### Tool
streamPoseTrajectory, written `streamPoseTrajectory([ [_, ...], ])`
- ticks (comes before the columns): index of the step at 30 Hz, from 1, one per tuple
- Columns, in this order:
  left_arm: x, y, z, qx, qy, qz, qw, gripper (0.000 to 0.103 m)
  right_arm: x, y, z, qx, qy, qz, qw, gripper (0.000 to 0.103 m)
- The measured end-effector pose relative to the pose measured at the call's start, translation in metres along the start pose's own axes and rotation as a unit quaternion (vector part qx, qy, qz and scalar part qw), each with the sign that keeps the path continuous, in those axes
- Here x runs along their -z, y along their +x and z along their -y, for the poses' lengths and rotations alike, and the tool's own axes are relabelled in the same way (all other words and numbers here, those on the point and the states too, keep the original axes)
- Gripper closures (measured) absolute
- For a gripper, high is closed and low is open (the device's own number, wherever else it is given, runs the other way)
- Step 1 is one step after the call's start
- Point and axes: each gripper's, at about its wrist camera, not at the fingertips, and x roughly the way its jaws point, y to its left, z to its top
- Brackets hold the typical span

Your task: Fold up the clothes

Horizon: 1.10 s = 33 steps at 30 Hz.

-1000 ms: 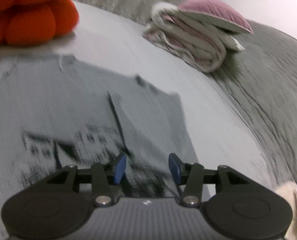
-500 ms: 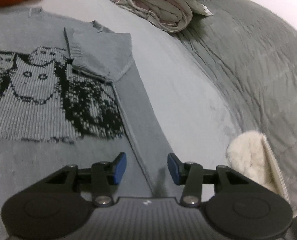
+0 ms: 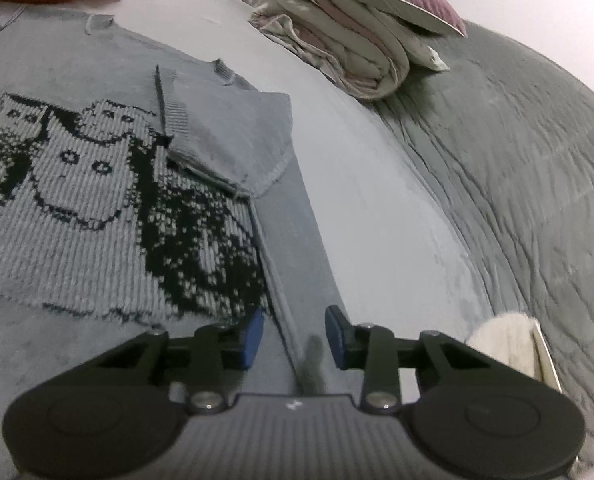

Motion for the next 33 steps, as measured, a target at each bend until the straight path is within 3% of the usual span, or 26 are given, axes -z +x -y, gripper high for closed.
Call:
streamPoseTrajectory([
  [2,0.0,0.005,0.001,-0.002,-0.002,0.005,1.0,0.078,0.0,0.003,0.0,0.013,-0.005,-0.003,1.0,0.09],
  [3,0.0,0.008,0.002,-0.003,-0.002,0.007,1.0,0.088,0.0,0.005,0.0,0.018,-0.006,-0.004,1.0,0.095],
  [5,0.0,0.011,0.005,-0.005,0.004,0.005,1.0,0.1,-0.001,0.004,0.0,0.017,-0.002,-0.004,1.0,0.098],
  [12,-0.005,-0.011,0.019,-0.003,0.045,0.045,0.998,0.1,-0.011,-0.016,-0.002,-0.027,0.025,0.016,0.999,0.098],
  [18,-0.004,-0.012,0.009,-0.026,0.053,0.037,0.9976,0.1,-0.019,-0.017,-0.013,-0.058,0.03,0.008,0.998,0.098],
  [22,-0.004,-0.008,-0.005,-0.021,0.036,0.011,0.9991,0.097,-0.019,0.0,-0.023,-0.074,0.021,-0.03,0.997,0.092],
  [24,-0.008,-0.004,-0.012,-0.009,0.013,0.013,0.9998,0.086,-0.015,0.007,-0.026,-0.088,0.015,-0.052,0.995,0.086],
  [28,-0.017,0.003,-0.026,0.013,-0.03,0.017,0.9993,0.08,-0.013,0.002,-0.026,-0.108,0.012,-0.051,0.993,0.086],
  [33,-0.029,0.013,-0.03,0.003,-0.047,0.037,0.9982,0.079,-0.019,-0.008,-0.014,-0.144,0.035,-0.023,0.989,0.086],
])
